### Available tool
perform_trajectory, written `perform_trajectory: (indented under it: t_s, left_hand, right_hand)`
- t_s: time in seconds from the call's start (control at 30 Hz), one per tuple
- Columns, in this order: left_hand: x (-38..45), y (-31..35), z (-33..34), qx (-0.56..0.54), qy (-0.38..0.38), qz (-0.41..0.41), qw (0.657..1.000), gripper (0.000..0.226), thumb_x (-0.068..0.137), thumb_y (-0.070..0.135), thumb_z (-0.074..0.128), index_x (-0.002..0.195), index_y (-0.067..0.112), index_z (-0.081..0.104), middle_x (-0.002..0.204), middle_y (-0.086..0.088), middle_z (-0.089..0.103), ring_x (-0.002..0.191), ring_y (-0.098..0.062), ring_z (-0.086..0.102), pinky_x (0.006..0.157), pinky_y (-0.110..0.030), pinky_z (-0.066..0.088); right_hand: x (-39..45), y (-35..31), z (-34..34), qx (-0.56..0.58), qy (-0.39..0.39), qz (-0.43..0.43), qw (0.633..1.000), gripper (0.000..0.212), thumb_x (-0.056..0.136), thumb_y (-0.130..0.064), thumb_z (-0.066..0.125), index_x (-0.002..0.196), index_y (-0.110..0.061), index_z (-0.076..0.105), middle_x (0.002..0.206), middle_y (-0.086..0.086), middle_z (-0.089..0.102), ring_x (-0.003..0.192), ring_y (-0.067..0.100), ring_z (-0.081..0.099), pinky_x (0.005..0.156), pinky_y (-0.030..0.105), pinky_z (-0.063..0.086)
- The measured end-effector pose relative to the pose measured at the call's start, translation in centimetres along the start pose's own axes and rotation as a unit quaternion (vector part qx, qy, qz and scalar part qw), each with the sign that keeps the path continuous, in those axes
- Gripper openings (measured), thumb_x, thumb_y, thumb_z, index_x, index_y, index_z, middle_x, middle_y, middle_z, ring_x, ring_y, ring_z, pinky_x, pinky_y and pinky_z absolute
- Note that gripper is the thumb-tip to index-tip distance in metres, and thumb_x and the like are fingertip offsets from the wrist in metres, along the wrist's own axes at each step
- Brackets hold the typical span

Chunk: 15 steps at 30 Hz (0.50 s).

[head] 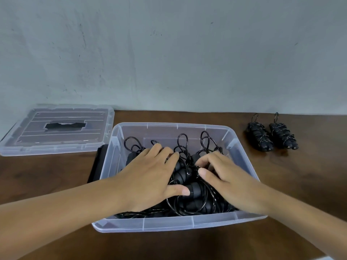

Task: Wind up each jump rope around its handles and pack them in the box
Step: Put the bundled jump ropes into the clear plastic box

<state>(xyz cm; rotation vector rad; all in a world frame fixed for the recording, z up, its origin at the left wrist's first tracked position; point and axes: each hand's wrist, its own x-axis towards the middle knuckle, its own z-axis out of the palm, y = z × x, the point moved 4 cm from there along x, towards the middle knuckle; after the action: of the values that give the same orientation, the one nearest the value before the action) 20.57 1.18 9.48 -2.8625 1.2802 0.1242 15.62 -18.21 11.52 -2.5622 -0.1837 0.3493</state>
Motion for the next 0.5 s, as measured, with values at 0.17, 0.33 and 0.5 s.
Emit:
perform_trajectory:
  t_s: [0.17,0.33,0.5]
  left_hand:
    - [0.0,0.3,-0.4,-0.007,-0.036,0.003,0.999,0.111,0.078,0.085,-0.009,0.163,0.017,0.011,0.148,0.004,0.034,0.132,-0.017,0.029,0.116,-0.033,0.033]
    - [0.2,0.3,-1.3,-0.024,-0.089,-0.019,0.996,0.098,0.083,0.083,0.011,0.158,0.020,0.023,0.141,0.003,0.035,0.130,-0.017,0.032,0.112,-0.034,0.036]
    - [0.8,-0.1,-2.2,-0.081,-0.118,-0.062,0.988,0.090,0.087,0.086,0.034,0.153,0.024,0.032,0.137,0.009,0.035,0.129,-0.013,0.032,0.103,-0.035,0.044]
  right_hand:
    - [0.0,0.2,1.1,-0.046,0.000,-0.022,0.999,0.019,0.107,-0.047,0.030,0.124,-0.041,0.035,0.127,-0.024,0.038,0.129,-0.009,0.028,0.111,0.021,0.027]
    - [-0.1,0.2,0.0,0.041,-0.021,-0.002,0.999,0.019,0.106,-0.044,0.040,0.125,-0.042,0.043,0.123,-0.028,0.043,0.125,-0.012,0.034,0.104,0.014,0.031]
    - [-0.2,1.5,-3.0,0.204,0.107,0.026,0.973,0.022,0.106,-0.027,0.047,0.107,-0.030,0.069,0.106,-0.019,0.070,0.104,-0.003,0.062,0.089,0.012,0.045]
